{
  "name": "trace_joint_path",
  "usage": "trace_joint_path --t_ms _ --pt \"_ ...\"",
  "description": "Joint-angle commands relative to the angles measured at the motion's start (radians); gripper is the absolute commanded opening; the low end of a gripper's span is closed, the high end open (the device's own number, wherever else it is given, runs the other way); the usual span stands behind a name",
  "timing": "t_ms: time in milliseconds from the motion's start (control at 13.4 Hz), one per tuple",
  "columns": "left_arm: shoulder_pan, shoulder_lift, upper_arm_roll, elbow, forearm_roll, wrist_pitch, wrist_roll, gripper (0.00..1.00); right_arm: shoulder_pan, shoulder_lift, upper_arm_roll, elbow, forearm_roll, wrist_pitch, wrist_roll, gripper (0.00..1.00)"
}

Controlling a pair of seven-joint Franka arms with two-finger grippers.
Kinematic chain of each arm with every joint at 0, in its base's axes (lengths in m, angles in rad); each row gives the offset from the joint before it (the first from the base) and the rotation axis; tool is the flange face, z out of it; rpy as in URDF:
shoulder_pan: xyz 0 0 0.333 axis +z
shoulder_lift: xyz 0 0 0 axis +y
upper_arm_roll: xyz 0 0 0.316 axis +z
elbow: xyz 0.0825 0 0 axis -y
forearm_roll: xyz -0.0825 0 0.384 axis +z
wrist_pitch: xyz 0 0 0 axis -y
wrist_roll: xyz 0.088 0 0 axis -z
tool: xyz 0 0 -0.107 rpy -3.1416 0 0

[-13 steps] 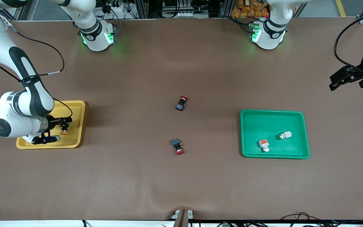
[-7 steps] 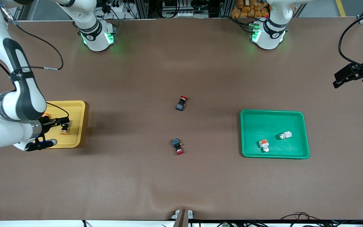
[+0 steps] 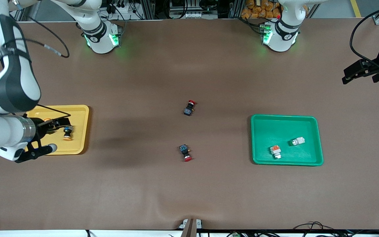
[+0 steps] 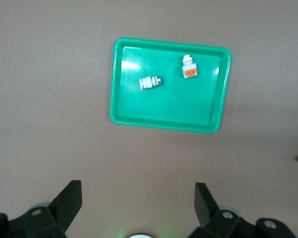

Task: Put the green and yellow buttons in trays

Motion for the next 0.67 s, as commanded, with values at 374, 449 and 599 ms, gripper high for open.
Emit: trace_joint_path --t_ms 374,449,599 --pt "0.002 -0.022 0.009 -0.006 -0.010 -0.046 0.029 1.00 0.144 -0.144 -0.108 0.077 0.016 -0.103 -0.009 1.00" --pt "0.002 -0.027 0.010 -0.009 0.001 -0.044 0.029 1.00 0.180 -0.157 -0.162 0.089 0.019 -0.133 -0.004 1.00" --pt "0.002 -0.042 0.009 -0.014 0.026 -0.020 0.026 1.00 0.201 -0.214 -0.221 0.088 0.042 -0.155 0.000 1.00"
